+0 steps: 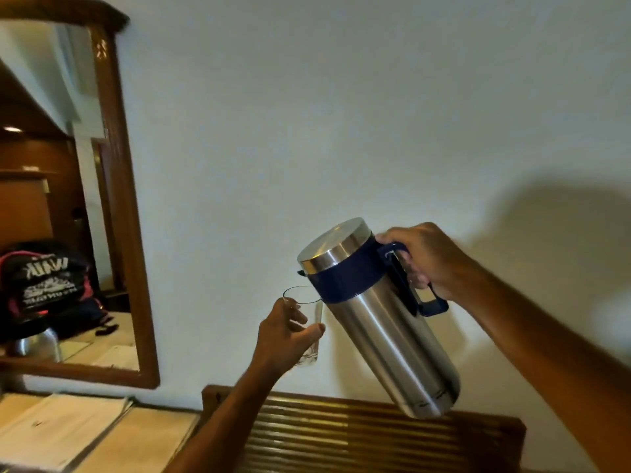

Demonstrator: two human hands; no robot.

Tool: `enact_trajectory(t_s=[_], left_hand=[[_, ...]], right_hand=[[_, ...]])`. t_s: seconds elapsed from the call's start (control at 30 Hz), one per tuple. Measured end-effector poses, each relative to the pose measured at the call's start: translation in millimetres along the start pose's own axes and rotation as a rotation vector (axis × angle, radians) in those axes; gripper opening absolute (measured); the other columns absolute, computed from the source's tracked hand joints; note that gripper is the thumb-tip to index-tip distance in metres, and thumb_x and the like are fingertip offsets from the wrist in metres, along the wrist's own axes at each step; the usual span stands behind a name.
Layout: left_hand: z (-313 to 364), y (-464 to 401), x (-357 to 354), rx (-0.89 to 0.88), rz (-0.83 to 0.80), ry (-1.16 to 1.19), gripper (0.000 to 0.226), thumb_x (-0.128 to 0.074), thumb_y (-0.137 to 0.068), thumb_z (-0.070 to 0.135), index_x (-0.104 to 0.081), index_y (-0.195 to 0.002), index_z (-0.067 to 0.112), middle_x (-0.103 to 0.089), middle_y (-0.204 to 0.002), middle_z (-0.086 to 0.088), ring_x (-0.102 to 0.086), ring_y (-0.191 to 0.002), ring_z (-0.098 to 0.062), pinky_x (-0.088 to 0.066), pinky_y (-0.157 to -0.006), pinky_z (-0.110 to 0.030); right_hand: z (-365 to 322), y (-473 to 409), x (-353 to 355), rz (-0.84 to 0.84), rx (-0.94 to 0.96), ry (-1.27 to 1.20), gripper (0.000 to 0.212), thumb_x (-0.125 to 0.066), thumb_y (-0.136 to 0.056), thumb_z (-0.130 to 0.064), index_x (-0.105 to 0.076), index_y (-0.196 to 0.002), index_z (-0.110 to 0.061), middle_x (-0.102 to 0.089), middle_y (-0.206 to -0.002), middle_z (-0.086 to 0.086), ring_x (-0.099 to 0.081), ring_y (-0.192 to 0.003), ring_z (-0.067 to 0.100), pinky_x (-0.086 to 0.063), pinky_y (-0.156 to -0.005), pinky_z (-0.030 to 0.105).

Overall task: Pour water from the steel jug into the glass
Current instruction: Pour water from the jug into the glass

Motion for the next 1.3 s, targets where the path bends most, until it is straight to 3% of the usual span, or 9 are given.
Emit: enact_trajectory(t_s=[0.13,0.4,0.53,0.87,1.1,1.3], left_hand=[[29,-8,22,-0.054,0.031,-0.016,0.059,-0.072,-0.063,0.052,-0.052,-0.109,0.021,-0.067,-0.093,0.003,-0.069,-0.080,-0.015,-0.061,-0.068,-0.035],[36,-11,35,-0.061,0.030,-0.030,0.066,-0.070,-0.055,0.059,-0.055,-0.108,0.022,-0.069,-0.091,0.003,-0.070,-0.082,-0.017,-0.062,-0.069,-0.037],[28,-11,36,-0.079,0.023,-0.038,0.058,-0.070,-0.055,0.059,-0.056,-0.099,0.024,-0.070,-0.087,0.003,-0.071,-0.079,-0.017,-0.063,-0.071,-0.039],[15,-15,29,-0.088,-0.037,-0.019,0.056,-0.074,-0.057,0.055,-0.055,-0.102,0.027,-0.069,-0.088,0.006,-0.072,-0.077,-0.016,-0.060,-0.064,-0.026],[6,-16,24,-0.094,-0.051,0.000,0.046,-0.075,-0.058,0.051,-0.054,-0.094,0.030,-0.068,-0.087,0.006,-0.071,-0.079,-0.018,-0.062,-0.068,-0.030],[12,-12,12,-0.135,-0.088,0.006,0.044,-0.075,-0.059,0.052,-0.052,-0.093,0.035,-0.067,-0.086,0.009,-0.070,-0.075,-0.015,-0.057,-0.060,-0.017]], right_hand=[[-30,-15,3,-0.021,-0.014,0.075,0.047,-0.067,-0.077,-0.030,-0.044,-0.037,-0.020,-0.030,-0.035,-0.001,-0.022,-0.028,0.015,-0.018,-0.038,0.018],[-55,-42,-18,-0.149,-0.027,0.368,0.043,-0.067,-0.070,-0.037,-0.043,-0.038,-0.022,-0.032,-0.038,-0.003,-0.021,-0.032,0.016,-0.019,-0.039,0.020],[-59,-55,-28,-0.205,-0.026,0.459,0.044,-0.067,-0.071,-0.038,-0.048,-0.034,-0.020,-0.035,-0.036,-0.005,-0.024,-0.030,0.015,-0.022,-0.039,0.019],[-59,-81,-47,-0.306,0.000,0.641,0.046,-0.063,-0.074,-0.040,-0.049,-0.035,-0.021,-0.039,-0.036,-0.005,-0.028,-0.028,0.014,-0.028,-0.036,0.017],[-56,-89,-55,-0.386,0.019,0.768,0.045,-0.060,-0.077,-0.037,-0.050,-0.038,-0.020,-0.037,-0.038,-0.002,-0.028,-0.029,0.015,-0.027,-0.035,0.018],[-58,-90,-58,-0.446,0.058,0.836,0.049,-0.056,-0.084,-0.035,-0.057,-0.037,-0.020,-0.042,-0.035,-0.005,-0.033,-0.028,0.013,-0.030,-0.032,0.018]])
Point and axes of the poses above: each hand's wrist, its own y-axis away from the middle knuckle, its own x-axis out of the back of the hand, z = x × y, the point moved 7 cm from there along -y, towards the middle knuckle
